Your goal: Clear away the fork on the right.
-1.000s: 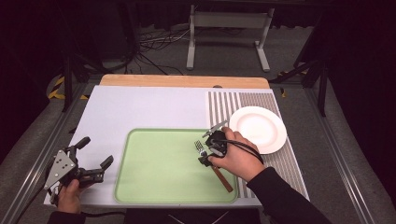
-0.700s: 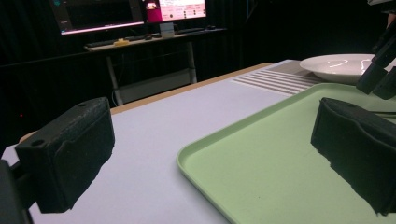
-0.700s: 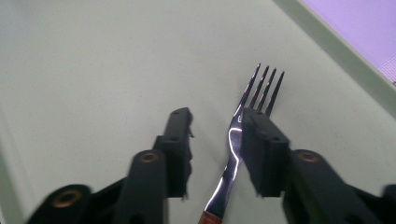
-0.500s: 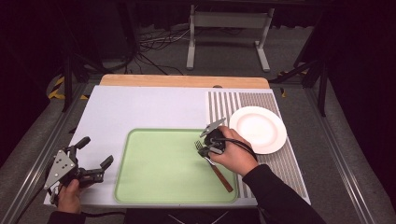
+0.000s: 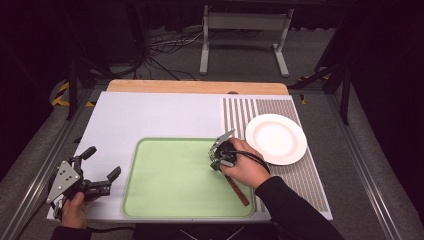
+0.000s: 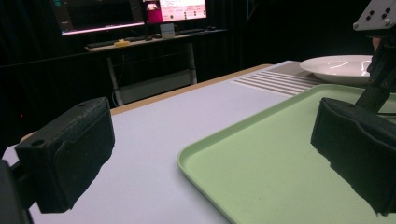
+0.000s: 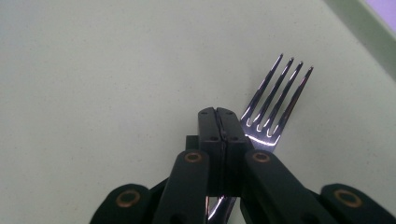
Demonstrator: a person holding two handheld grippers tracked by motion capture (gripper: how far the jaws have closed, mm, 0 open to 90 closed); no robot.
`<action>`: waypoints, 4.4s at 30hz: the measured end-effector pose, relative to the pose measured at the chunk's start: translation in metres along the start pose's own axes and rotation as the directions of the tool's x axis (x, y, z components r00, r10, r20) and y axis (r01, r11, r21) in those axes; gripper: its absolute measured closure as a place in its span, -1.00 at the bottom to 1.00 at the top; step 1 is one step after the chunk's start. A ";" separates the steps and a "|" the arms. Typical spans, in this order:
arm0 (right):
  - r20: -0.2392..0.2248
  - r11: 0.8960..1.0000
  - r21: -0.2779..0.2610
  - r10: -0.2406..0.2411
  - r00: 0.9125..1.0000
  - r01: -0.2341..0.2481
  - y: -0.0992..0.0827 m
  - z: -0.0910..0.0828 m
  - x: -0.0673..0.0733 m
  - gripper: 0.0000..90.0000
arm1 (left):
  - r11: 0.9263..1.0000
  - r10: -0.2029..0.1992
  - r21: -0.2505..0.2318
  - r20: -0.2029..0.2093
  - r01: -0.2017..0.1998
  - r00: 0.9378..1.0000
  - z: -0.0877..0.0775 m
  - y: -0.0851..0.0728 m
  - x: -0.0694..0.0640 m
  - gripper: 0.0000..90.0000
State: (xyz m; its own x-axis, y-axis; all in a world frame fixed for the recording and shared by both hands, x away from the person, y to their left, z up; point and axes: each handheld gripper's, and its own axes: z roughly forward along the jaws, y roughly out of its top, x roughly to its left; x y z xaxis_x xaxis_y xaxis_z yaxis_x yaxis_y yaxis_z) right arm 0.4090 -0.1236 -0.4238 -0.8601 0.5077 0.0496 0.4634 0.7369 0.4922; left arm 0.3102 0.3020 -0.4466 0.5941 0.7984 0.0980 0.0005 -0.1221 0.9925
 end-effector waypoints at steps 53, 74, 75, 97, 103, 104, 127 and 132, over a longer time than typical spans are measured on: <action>0.117 0.996 0.035 0.077 0.990 -0.081 -0.020 -0.009 -0.032 1.00 | 1.000 0.000 0.001 -0.002 0.000 1.000 0.000 0.000 0.000 -0.99; 0.160 0.990 0.037 0.131 0.978 -0.138 -0.030 -0.017 -0.045 1.00 | 1.000 0.004 0.004 -0.002 -0.004 1.000 0.001 0.000 0.000 -0.99; 0.163 0.989 0.038 0.134 0.977 -0.142 -0.031 -0.018 -0.046 1.00 | 1.000 0.004 0.004 -0.003 -0.004 1.000 0.001 0.000 0.000 -0.99; 0.059 0.970 -0.235 0.075 0.995 -0.059 -0.025 -0.054 -0.034 -0.37 | 1.000 0.000 0.002 -0.002 0.000 1.000 0.000 0.000 0.000 -0.99; 0.076 0.955 -0.297 0.046 0.996 -0.022 -0.031 -0.071 -0.031 -0.50 | 1.000 0.002 0.003 -0.001 -0.002 1.000 0.000 0.000 0.000 -0.99; 0.079 0.951 -0.309 0.035 0.996 -0.009 -0.032 -0.074 -0.031 -0.50 | 1.000 0.003 0.002 -0.003 -0.003 1.000 0.000 0.000 0.000 -0.99; 0.126 0.768 -0.637 0.019 0.992 0.066 -0.102 -0.118 -0.037 -0.80 | 1.000 0.002 0.008 -0.008 -0.002 1.000 0.000 0.000 -0.001 -0.99; 0.138 0.732 -0.678 0.043 0.990 0.063 -0.125 -0.122 -0.042 -0.85 | 1.000 0.002 0.008 -0.010 -0.002 1.000 0.001 0.000 -0.002 -0.99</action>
State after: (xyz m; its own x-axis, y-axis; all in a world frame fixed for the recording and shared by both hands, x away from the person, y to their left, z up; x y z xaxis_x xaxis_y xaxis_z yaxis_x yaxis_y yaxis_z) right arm 0.3610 -0.2910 -0.3812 -0.8020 0.5953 -0.0497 0.1404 0.2687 0.9529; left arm 0.3097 0.3004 -0.4472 0.5860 0.8041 0.1007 0.0059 -0.1285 0.9917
